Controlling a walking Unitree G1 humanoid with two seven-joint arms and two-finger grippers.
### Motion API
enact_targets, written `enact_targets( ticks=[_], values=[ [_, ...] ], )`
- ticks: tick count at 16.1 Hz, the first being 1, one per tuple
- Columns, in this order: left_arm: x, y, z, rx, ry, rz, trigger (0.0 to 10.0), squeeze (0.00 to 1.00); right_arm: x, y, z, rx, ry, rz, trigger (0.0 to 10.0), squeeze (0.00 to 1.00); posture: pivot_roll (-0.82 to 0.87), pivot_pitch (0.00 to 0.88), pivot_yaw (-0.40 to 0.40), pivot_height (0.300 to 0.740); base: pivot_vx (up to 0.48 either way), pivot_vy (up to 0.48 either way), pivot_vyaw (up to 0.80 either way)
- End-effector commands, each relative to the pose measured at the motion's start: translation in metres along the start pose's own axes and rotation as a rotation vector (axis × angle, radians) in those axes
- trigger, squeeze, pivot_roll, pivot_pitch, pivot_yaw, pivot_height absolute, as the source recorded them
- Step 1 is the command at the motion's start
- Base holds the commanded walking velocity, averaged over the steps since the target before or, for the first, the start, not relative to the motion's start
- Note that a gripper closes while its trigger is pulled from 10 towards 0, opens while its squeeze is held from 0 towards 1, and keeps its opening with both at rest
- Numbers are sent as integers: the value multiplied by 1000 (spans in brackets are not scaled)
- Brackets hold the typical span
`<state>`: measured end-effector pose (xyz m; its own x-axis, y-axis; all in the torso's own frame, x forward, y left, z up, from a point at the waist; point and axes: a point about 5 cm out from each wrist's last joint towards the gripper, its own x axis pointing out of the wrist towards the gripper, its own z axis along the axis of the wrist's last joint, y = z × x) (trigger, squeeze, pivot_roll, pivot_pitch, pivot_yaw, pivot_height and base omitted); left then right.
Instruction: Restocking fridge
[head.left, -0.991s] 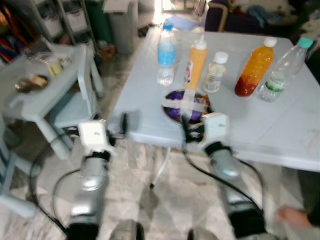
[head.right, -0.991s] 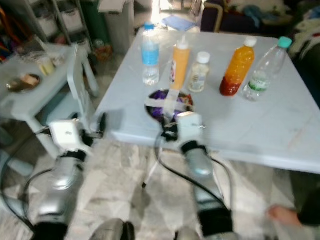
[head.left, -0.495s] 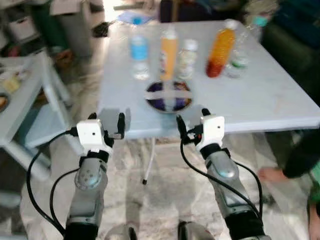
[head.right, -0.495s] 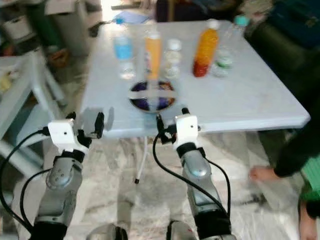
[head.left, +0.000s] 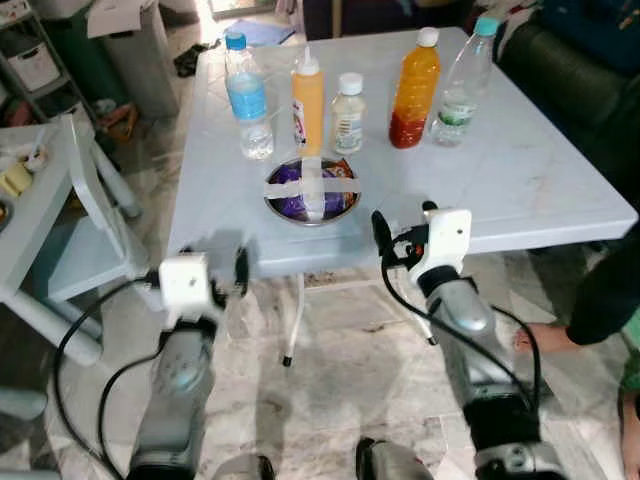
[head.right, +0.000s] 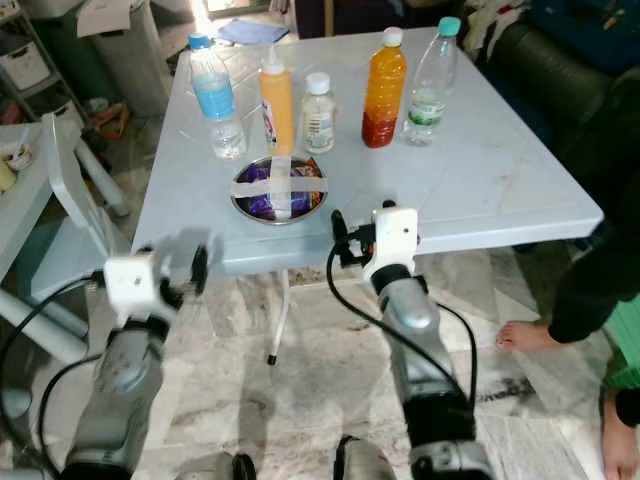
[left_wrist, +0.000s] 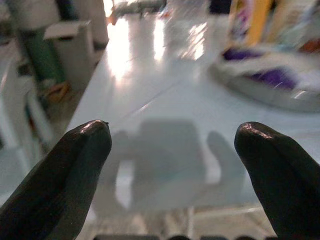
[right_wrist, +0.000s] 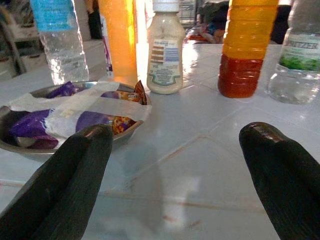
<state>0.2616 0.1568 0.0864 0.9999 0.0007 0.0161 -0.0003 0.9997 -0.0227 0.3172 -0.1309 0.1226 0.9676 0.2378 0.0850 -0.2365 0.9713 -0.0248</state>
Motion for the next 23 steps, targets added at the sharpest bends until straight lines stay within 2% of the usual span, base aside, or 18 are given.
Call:
enact_targets(
  ticks=[1, 3, 6, 8, 9, 10, 12, 16, 18, 20, 23],
  values=[
    [-6, 12, 1, 19, 9, 15, 10000, 0, 8, 6, 3, -8, 11, 67, 10000, 0, -6, 91, 69, 740, 0, 0, 0],
    [-8, 16, 0, 32, 18, 27, 10000, 0, 13, 8, 5, -50, 10, 124, 10000, 0, 1, 92, 69, 740, 0, 0, 0],
    [-10, 19, 0, 45, 37, 51, 10000, 0, 16, 19, 19, -140, -58, 339, 10000, 0, 14, 95, 70, 740, 0, 0, 0],
    [-10, 18, -2, 51, 45, 46, 10000, 0, 17, 23, 23, -169, -74, 394, 10000, 0, 13, 96, 72, 740, 0, 0, 0],
    [-10, 18, -2, 53, 53, 50, 10000, 0, 16, 28, 26, -200, -81, 466, 10000, 0, 13, 97, 75, 740, 0, 0, 0],
    [-10, 17, -3, 55, 66, 50, 10000, 0, 14, 32, 26, -270, -71, 568, 10000, 0, 13, 100, 79, 740, 0, 0, 0],
    [-9, 16, -5, 56, 92, 43, 10000, 0, 17, 23, 26, -366, -45, 635, 10000, 0, 14, 106, 82, 740, 0, 0, 0],
    [-11, 16, -8, 57, 138, 26, 10000, 0, 27, 7, 32, -444, -15, 700, 10000, 0, 26, 134, 86, 740, 0, 0, 0],
    [-19, 13, -13, 47, 184, 3, 10000, 0, 30, 3, 31, -455, 13, 743, 10000, 0, 28, 158, 90, 740, 0, 0, 0],
    [-26, 12, -16, 57, 208, -19, 10000, 0, 30, 3, 29, -489, 26, 794, 10000, 0, 29, 188, 98, 740, 0, 0, 0],
    [-35, 20, -11, 86, 225, -15, 10000, 0, 38, 8, 34, -494, 5, 826, 10000, 0, 74, 219, 116, 740, 0, 0, 0]
  ],
)
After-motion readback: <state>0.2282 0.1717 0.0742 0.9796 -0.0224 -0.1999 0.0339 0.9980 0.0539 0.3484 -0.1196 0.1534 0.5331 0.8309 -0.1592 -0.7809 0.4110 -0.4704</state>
